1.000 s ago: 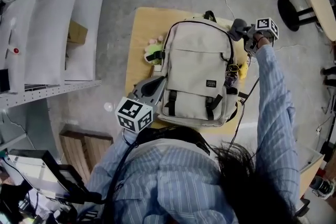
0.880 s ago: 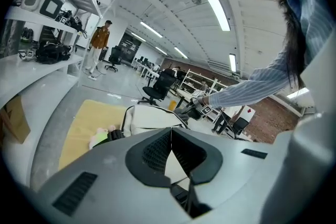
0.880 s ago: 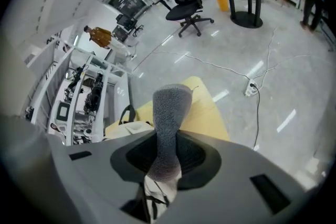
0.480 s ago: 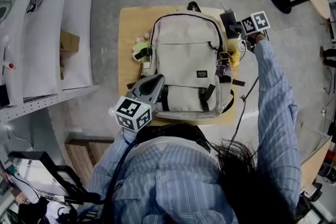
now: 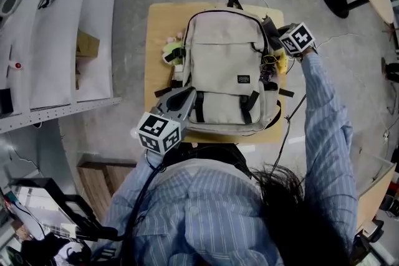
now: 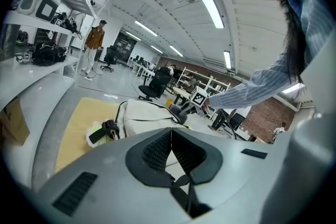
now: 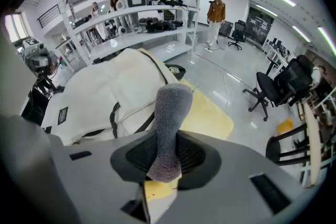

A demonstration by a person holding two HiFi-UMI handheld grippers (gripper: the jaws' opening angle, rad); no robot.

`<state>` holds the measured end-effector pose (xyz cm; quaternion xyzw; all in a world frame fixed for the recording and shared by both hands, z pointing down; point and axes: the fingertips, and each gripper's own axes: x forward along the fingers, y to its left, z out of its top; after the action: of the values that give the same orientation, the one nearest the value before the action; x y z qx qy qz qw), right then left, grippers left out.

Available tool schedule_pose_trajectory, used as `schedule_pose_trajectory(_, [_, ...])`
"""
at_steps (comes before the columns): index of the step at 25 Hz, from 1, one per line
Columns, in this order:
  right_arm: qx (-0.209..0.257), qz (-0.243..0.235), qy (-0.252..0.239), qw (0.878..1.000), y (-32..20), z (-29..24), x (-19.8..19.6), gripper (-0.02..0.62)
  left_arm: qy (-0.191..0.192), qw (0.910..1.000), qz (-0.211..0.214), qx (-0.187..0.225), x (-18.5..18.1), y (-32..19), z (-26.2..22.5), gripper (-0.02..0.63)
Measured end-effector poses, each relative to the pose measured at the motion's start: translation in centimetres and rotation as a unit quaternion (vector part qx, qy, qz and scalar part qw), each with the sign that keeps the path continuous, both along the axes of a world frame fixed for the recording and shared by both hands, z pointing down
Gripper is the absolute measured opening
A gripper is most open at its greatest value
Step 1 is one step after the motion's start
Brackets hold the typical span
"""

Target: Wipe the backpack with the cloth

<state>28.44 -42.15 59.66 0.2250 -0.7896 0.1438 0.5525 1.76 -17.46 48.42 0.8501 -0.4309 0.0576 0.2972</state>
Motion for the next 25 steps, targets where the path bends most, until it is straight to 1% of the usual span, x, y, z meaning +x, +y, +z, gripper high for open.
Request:
schedule_pose_trajectory(4, [-0.010,-0.006,0.013,1.000,3.3,0.4,1.8,0.094,0.002,1.0000,0.010,0.002,0.3,1.0,-0.1,0.005])
schedule_pose_trajectory(8, [-0.011,0.002,0.000,1.000,6.4,0.2,2.6,0.094,0.003,0.9997,0.025,0.004,0.7,1.9,-0.4,0.005])
schedule_pose_trajectory(13, [0.005,0.010,-0.014,1.000,9.1,-0.8,3.3,0.094,0.006,0.9987,0.049,0.011,1.6,2.7,-0.7,0.005])
schedule_pose_trajectory(19, [0.001,-0.009,-0.001,1.000,14.1,-1.1,4.3,0.094,0.009,0.9967,0.079,0.014,2.8,3.6,-0.8,0.005])
schedule_pose_trajectory(25, [0.024,0.033,-0.016,0.999,17.6,-2.0,5.0,0.094,0.014,0.9937,0.110,0.019,3.5,4.7,-1.3,0.005])
